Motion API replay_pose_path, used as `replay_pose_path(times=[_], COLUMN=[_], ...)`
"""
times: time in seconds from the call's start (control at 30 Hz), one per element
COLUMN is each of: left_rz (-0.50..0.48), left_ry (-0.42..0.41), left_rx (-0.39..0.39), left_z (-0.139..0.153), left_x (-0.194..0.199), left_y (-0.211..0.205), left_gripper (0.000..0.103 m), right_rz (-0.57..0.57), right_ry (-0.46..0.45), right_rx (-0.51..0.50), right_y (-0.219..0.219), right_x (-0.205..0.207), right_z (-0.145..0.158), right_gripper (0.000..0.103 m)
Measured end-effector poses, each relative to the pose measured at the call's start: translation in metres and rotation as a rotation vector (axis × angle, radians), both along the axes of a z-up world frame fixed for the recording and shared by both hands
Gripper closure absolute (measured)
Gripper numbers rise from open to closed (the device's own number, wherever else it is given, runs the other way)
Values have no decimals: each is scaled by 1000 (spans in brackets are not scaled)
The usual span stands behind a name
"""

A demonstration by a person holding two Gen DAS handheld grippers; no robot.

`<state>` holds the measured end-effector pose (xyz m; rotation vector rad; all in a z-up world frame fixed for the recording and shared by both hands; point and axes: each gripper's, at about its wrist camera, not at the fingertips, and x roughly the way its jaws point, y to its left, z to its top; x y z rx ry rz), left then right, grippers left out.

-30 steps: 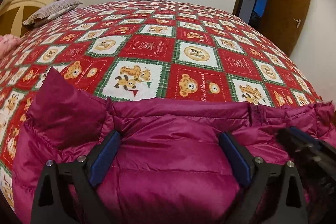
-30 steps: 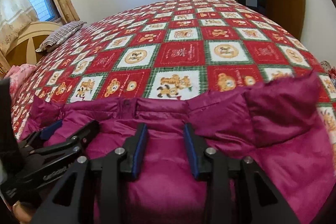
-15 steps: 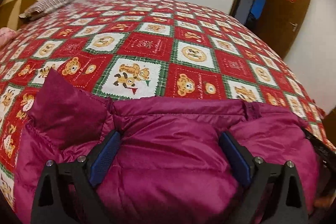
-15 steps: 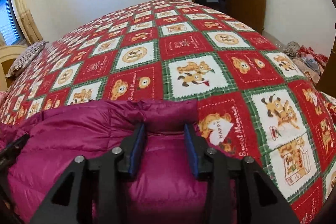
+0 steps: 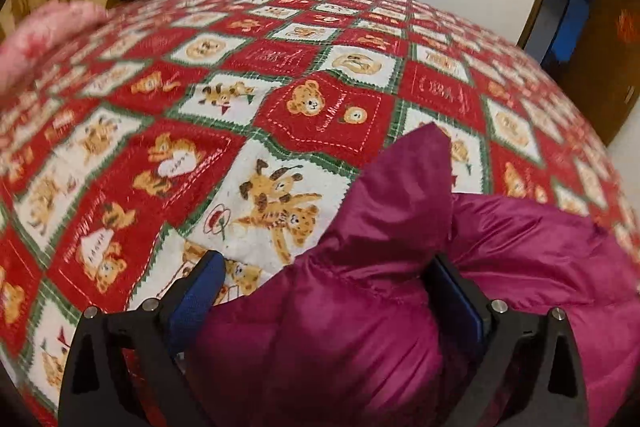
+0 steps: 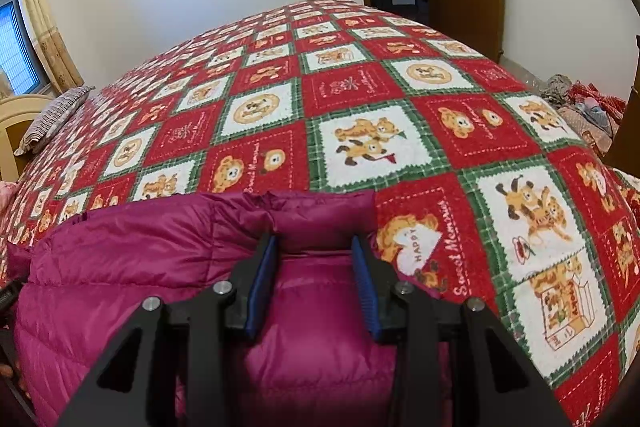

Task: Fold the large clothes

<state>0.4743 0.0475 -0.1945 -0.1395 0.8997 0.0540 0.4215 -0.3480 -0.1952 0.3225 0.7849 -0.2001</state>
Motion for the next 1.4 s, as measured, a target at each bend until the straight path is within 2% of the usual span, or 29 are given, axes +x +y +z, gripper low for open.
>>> replay_pose_path(times=[0.13,0.2,0.3,0.37,0.43,0.57,0.63,0.73,1.0,1.2,1.27,1.4], left_rz=[0,1,1,2,2,2,2,2,4,2,-15,-96], left_ry=[2,3,1,0,0,4,3,3,3,11,21,18], left_rx=[15,17,17,18,18,19,20,14,19,14,-15,-168], left_z=[-1,-1,-1,-1,-1,-1,-1,-1,0,0,2,17], left_x=[0,1,0,-1,-2,1,0,1,-1,-1,-3,-24], left_y=[-1,0,0,1,0,1,1,2,2,2,5,28], left_gripper=[2,2,2,2,2,2,2,2,2,2,2,2], right_rz=[-3,0,60,111,174,261,272,280,284,281,281,281], right_ry=[32,92,-40,-87,-102,-60,-35,-2,2,2,0,-3], right_rx=[-18,-91,-104,-92,-64,-53,-49,-114,-71,-76,-71,-54], right_y=[3,13,40,67,97,151,165,178,170,172,172,169], right_x=[1,1,-25,-38,-42,-30,-23,-16,-11,-10,-11,-10], right_z=[4,18,61,81,88,66,51,20,9,7,7,6], right_gripper=[62,63,64,64,64,66,66,68,68,68,68,68])
